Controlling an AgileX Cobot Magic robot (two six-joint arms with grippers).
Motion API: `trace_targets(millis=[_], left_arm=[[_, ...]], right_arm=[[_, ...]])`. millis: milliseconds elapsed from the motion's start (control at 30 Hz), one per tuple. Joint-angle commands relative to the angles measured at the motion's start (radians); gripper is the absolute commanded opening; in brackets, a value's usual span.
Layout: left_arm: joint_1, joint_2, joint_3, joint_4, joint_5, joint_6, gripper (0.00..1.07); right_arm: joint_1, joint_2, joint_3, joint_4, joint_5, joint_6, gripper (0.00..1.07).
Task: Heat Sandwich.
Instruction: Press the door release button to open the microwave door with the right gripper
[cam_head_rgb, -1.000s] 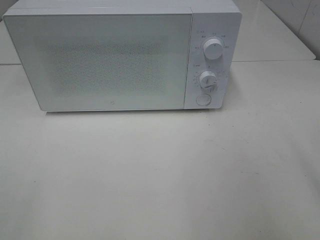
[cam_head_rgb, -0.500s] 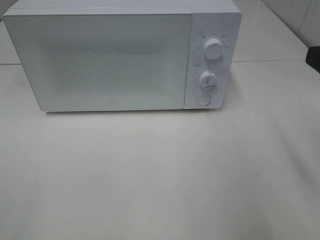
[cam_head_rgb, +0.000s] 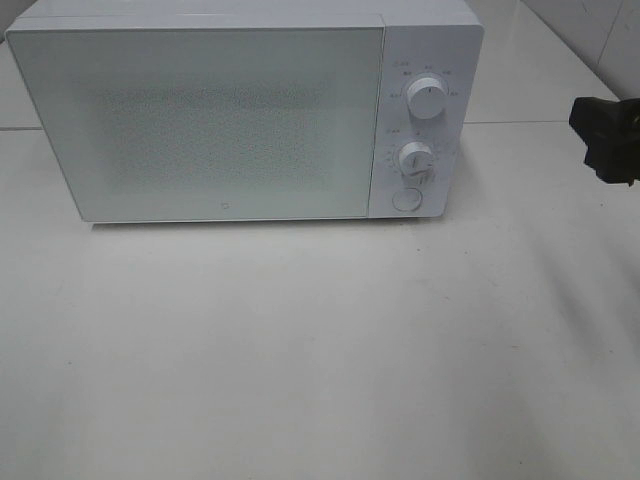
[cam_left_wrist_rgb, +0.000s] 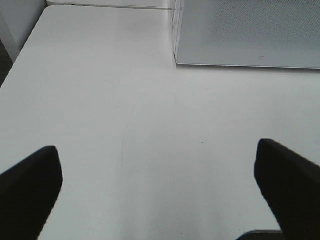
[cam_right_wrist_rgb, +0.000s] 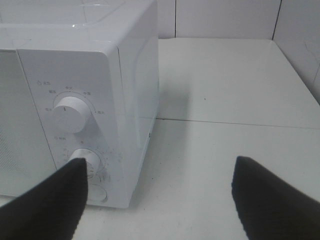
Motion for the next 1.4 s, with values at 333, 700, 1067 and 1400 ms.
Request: trace_targets(millis=[333,700,1067,1400], left_arm=[[0.003,-0.004,0.003,-0.006,-0.014,-0.002,1.00],[0.003,-0.004,0.003,-0.006,-0.014,-0.002,1.00],[0.003,-0.004,0.003,-0.006,-0.014,-0.002,1.00],[0.003,-0.004,0.003,-0.006,-0.014,-0.002,1.00]], right_arm=[[0.216,0.230,0.085,0.390,-0.407,-0.314,0.76],[0.473,0.484,0.074,0.637,-0.610,-0.313,0.76],[0.655,0.674,-0.024,0.789,-0.638,-0.279,0.76],[0.679,0.694,-0.051,0.815,-0.631,-0.274,0.76]])
